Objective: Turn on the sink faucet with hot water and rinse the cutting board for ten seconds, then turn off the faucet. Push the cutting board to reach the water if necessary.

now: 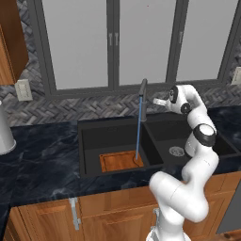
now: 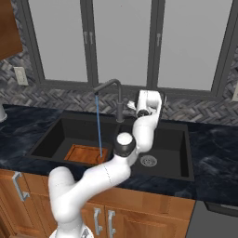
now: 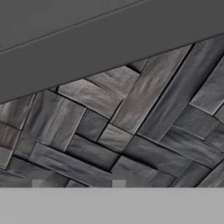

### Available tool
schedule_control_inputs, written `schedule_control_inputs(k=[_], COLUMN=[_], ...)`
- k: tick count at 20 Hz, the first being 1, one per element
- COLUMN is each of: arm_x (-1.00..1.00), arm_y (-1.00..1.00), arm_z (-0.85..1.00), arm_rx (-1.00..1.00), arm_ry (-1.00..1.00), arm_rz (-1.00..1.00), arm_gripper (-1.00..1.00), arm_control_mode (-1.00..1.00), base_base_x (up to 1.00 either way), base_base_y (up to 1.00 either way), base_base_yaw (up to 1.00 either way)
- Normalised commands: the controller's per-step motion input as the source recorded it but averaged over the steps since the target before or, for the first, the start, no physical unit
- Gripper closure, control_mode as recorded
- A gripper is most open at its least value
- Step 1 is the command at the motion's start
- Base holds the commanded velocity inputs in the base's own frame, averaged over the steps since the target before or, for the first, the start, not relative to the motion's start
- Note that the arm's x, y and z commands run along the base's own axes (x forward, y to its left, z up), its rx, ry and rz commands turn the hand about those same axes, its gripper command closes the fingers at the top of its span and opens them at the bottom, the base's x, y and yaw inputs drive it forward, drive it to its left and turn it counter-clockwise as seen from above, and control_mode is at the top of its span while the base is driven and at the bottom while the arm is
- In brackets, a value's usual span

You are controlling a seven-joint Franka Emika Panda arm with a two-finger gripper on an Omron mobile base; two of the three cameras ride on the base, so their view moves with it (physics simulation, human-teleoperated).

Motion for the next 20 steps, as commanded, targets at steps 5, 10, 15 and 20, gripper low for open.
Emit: schedule_control_inputs(k=[5,10,15,20], arm_x=[-0.61,-0.66,-0.65,-0.31], arm_y=[-0.39,-0.34,-0.35,-0.26], arm_z=[-0.11,-0.23,-0.07,0.00], arm_rx=[0.00,0.00,0.00,0.00], arm_ry=[0.07,0.14,0.16,0.14], arm_rz=[0.00,0.00,0.00,0.00], arm_gripper=[1.00,1.00,1.00,1.00], arm_control_mode=[-1.00,-1.00,-1.00,-1.00], base_base_x=[0.00,0.00,0.00,0.00], base_base_y=[0.00,0.00,0.00,0.00], base_base_yaw=[0.00,0.00,0.00,0.00])
